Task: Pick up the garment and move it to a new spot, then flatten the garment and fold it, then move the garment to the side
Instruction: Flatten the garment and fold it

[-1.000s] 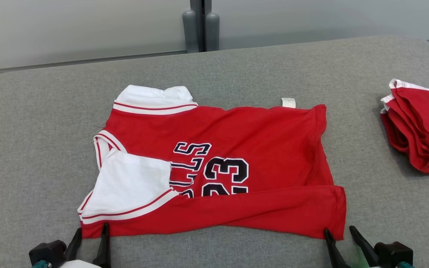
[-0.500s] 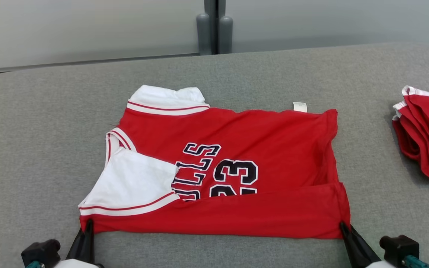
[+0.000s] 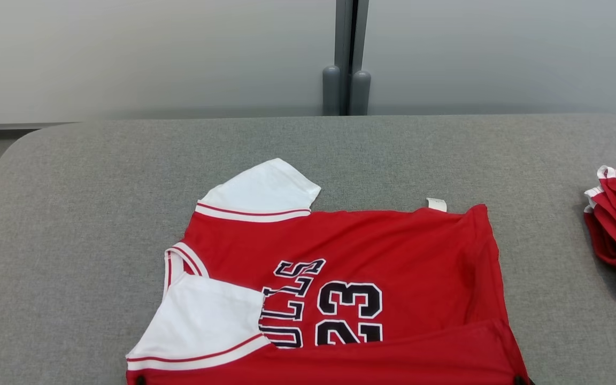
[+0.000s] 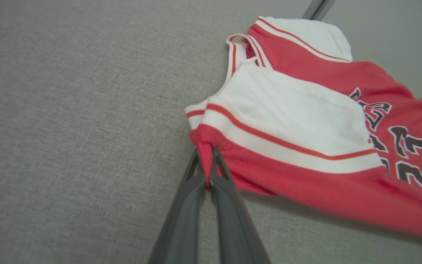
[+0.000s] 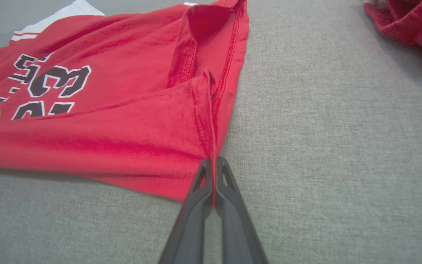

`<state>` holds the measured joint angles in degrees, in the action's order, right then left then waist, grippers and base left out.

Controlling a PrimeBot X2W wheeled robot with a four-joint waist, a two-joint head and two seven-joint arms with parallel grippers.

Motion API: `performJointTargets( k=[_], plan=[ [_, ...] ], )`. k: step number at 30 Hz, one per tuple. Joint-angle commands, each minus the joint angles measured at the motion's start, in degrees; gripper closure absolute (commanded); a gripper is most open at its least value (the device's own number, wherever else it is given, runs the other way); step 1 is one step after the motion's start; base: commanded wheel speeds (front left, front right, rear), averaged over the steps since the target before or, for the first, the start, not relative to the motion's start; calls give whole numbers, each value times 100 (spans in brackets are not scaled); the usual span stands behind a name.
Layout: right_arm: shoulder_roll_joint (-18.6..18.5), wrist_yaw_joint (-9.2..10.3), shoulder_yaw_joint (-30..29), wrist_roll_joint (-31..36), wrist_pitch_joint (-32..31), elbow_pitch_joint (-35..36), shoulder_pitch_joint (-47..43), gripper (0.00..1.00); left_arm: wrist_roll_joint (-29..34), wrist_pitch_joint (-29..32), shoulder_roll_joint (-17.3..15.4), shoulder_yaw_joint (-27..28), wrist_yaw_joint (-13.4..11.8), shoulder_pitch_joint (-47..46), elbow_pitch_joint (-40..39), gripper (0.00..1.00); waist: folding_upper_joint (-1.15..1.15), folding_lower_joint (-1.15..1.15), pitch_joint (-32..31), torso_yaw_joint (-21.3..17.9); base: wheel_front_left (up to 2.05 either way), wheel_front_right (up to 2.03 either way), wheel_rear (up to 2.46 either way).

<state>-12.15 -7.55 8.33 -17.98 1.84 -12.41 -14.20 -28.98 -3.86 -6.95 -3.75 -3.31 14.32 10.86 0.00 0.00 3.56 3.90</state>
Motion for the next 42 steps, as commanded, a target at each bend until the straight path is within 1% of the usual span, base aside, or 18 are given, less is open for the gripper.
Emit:
performJointTargets(
  k=[1,2,3,4,5,6,10,12,14,16,21,27,33,36,39,42],
  plan=[
    [-24,12,-50,-25,-48,-10,-124,100,-43,46,-35,1,-61,82,-13,100,0,0,-73,11,0,0,0],
    [-16,12,-62,-35,-66,-3,-177,100,-50,59,-12,-24,-74,127,-29,100,0,0,-99,1,0,0,0],
    [11,12,-85,-64,-57,14,-178,74,-33,67,-1,-42,-96,141,-44,56,0,0,-113,-13,0,0,0],
    [14,12,-109,-50,-52,12,-170,45,-1,149,-14,-83,-93,144,-22,0,0,0,-141,-33,0,0,0],
    [24,12,-121,-16,-39,18,-158,13,10,122,-15,-102,-100,147,-35,0,0,0,-165,-67,0,0,0],
    [49,12,-129,7,16,53,-122,0,113,71,-51,-116,-151,127,-70,0,0,0,-184,-104,0,0,0],
    [121,11,-158,163,191,326,-28,0,446,-208,-141,-151,-343,-14,-237,0,0,0,-292,-253,0,0,0],
    [137,11,-192,215,303,582,28,0,594,-361,-202,-137,-432,-78,-417,0,0,0,-366,-325,0,0,0],
    [133,11,-210,260,323,703,61,0,643,-431,-226,-116,-465,-114,-506,0,0,0,-394,-361,0,0,0],
    [168,11,-276,302,397,1032,150,0,761,-534,-290,-105,-521,-234,-705,0,0,0,-438,-425,0,0,0],
    [154,9,-301,407,234,1666,345,0,926,-600,-419,-78,-614,-435,-1063,0,0,0,-549,-576,0,0,0],
    [147,8,-297,422,98,1792,368,0,1011,-556,-477,-100,-701,-417,-1199,0,0,0,-592,-595,0,0,0],
    [240,8,-369,445,63,1834,268,0,1062,-543,-568,-129,-710,-368,-1251,0,0,0,-560,-567,0,0,0],
    [262,8,-375,442,69,1852,265,0,1100,-532,-601,-180,-654,-515,-1244,0,0,0,-503,-549,0,0,0],
    [269,8,-366,400,14,1885,340,0,1076,-377,-605,-355,-500,-973,-1165,0,0,0,-311,-537,0,0,0],
    [274,8,-318,411,-16,2003,502,0,1020,-189,-572,-562,-266,-1680,-958,0,0,0,90,-576,0,0,0]
  ],
)
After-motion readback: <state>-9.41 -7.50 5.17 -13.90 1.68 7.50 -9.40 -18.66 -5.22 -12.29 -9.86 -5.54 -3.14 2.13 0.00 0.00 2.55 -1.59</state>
